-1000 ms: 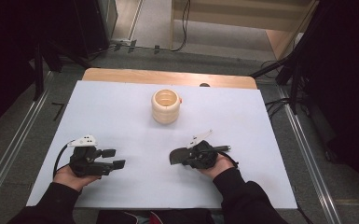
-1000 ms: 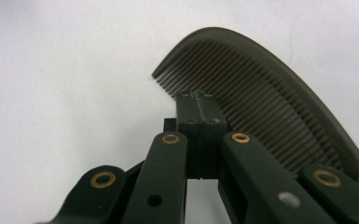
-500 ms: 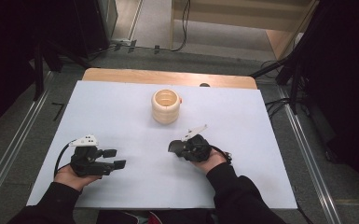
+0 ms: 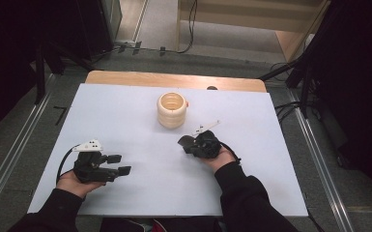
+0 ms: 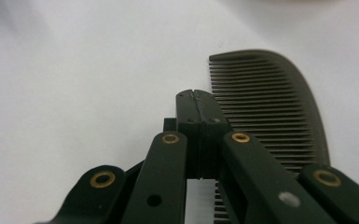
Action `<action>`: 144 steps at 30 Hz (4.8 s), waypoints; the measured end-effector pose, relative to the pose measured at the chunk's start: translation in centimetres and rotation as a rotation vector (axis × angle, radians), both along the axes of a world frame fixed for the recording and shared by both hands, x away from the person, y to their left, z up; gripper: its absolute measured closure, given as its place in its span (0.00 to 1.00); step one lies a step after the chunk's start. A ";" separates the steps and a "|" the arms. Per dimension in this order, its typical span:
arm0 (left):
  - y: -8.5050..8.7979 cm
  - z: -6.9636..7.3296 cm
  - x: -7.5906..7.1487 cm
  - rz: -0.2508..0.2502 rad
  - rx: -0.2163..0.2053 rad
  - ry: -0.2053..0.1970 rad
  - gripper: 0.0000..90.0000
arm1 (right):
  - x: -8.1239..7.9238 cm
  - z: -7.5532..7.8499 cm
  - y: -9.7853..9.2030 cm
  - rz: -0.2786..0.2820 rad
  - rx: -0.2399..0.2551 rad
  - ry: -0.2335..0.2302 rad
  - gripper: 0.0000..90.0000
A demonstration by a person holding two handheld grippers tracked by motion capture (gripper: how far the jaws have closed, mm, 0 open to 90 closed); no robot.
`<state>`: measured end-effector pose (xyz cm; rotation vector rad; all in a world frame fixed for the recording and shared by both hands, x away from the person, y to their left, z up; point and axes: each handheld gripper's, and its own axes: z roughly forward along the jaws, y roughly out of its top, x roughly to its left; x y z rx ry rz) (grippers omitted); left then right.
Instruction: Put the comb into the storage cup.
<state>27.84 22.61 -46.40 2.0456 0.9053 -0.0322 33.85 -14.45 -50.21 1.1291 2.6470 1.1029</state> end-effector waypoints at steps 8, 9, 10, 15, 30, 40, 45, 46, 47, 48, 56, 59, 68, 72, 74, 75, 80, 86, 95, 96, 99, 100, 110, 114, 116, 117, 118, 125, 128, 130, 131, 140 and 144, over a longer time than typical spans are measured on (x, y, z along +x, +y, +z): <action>0.0 0.1 0.0 -0.002 -0.007 0.006 0.35 | -1.2 2.2 -1.4 0.032 0.048 -0.024 0.54; 0.0 0.1 0.0 -0.002 -0.008 0.005 0.35 | -1.4 2.3 -1.7 0.034 0.052 -0.016 0.50; 0.0 0.1 0.0 -0.002 -0.009 0.005 0.35 | -1.7 2.4 -2.0 0.036 0.054 -0.021 0.48; 0.0 0.1 0.0 -0.001 -0.009 0.006 0.35 | -3.2 3.1 -3.5 0.034 0.065 -0.054 0.39; 0.1 0.2 0.0 0.011 -0.015 0.006 0.35 | -6.7 3.3 -7.1 -0.002 0.113 -0.016 0.30; 0.0 0.2 -0.2 0.008 -0.016 0.008 0.34 | -8.3 2.6 -9.3 -0.031 0.105 -0.021 0.28; 0.1 0.2 -0.2 0.008 -0.015 0.007 0.34 | -9.0 2.5 -10.4 -0.041 0.082 -0.016 0.28; 0.1 0.1 -0.2 0.005 -0.014 0.007 0.34 | -9.2 2.4 -10.6 -0.048 0.078 -0.012 0.28; 0.1 0.1 -0.2 0.005 -0.014 0.007 0.34 | -9.4 2.4 -10.8 -0.047 0.074 -0.012 0.28; 0.0 0.1 -0.2 0.004 -0.013 0.008 0.34 | -9.5 2.3 -10.9 -0.049 0.072 -0.009 0.28; -0.2 0.2 -0.2 -0.005 -0.012 0.010 0.34 | -9.6 2.4 -11.5 -0.060 0.079 -0.013 0.28; -0.3 0.1 -0.2 -0.007 -0.013 0.012 0.34 | -9.1 2.5 -11.4 -0.064 0.078 -0.013 0.28; -0.3 0.1 -0.2 -0.008 -0.009 0.013 0.34 | -7.7 2.5 -12.3 -0.106 0.069 -0.015 0.27; -0.4 0.1 -0.2 -0.008 -0.004 0.015 0.34 | -7.1 2.9 -12.5 -0.125 0.055 -0.027 0.27; -0.4 0.1 -0.2 -0.008 -0.007 0.017 0.34 | -6.7 3.1 -12.5 -0.133 0.057 -0.024 0.28; -0.4 0.1 -0.2 -0.009 -0.007 0.017 0.34 | -6.5 3.2 -12.5 -0.134 0.050 -0.022 0.28; -0.4 0.1 -0.1 -0.009 -0.007 0.018 0.34 | -5.7 3.4 -12.0 -0.119 -0.001 -0.012 0.31; -0.4 0.1 -0.2 -0.009 -0.005 0.018 0.34 | -4.4 3.1 -11.6 -0.108 -0.026 -0.006 0.33; -0.4 0.1 -0.1 -0.009 -0.001 0.018 0.34 | -3.1 2.9 -11.3 -0.105 -0.051 0.004 0.34; -0.4 0.0 -0.2 -0.009 -0.002 0.017 0.34 | -3.0 2.9 -11.2 -0.103 -0.057 0.005 0.34; -0.4 0.1 -0.2 -0.010 0.000 0.017 0.34 | -2.9 2.8 -11.0 -0.099 -0.064 0.005 0.35; -0.4 0.1 -0.2 -0.009 -0.003 0.017 0.34 | -2.9 2.7 -10.9 -0.096 -0.067 0.006 0.35; -0.4 0.1 -0.2 -0.011 -0.001 0.017 0.34 | -3.7 2.0 -10.4 -0.088 -0.099 0.029 0.38; -0.3 0.1 -0.2 -0.010 0.001 0.016 0.34 | -4.0 1.7 -10.4 -0.084 -0.111 0.044 0.43; -0.3 0.1 -0.2 -0.010 0.002 0.016 0.34 | -4.1 1.5 -10.5 -0.081 -0.123 0.056 0.47; -0.4 0.1 -0.2 -0.009 0.002 0.017 0.34 | -4.1 1.3 -10.5 -0.078 -0.125 0.059 0.51; -0.4 0.1 -0.2 -0.011 0.002 0.016 0.34 | -4.2 1.3 -10.6 -0.078 -0.127 0.072 0.54; -0.4 0.1 -0.2 -0.008 0.003 0.018 0.34 | -4.6 0.8 -10.3 -0.068 -0.180 0.087 0.68; -0.4 0.1 -0.2 -0.008 0.004 0.019 0.34 | -4.7 0.6 -9.8 -0.058 -0.211 0.084 0.71; -0.4 0.1 -0.2 -0.009 0.003 0.021 0.34 | -4.8 0.6 -9.5 -0.060 -0.226 0.075 0.74; -0.4 0.0 -0.2 -0.007 0.003 0.019 0.34 | -4.9 0.6 -9.4 -0.058 -0.241 0.065 0.74; -0.9 0.0 0.1 -0.010 0.010 0.028 0.34 | -4.9 0.7 -8.7 -0.077 -0.286 0.060 0.78; -1.1 0.1 0.3 -0.010 0.008 0.031 0.34 | -4.9 0.6 -8.8 -0.072 -0.277 0.054 0.78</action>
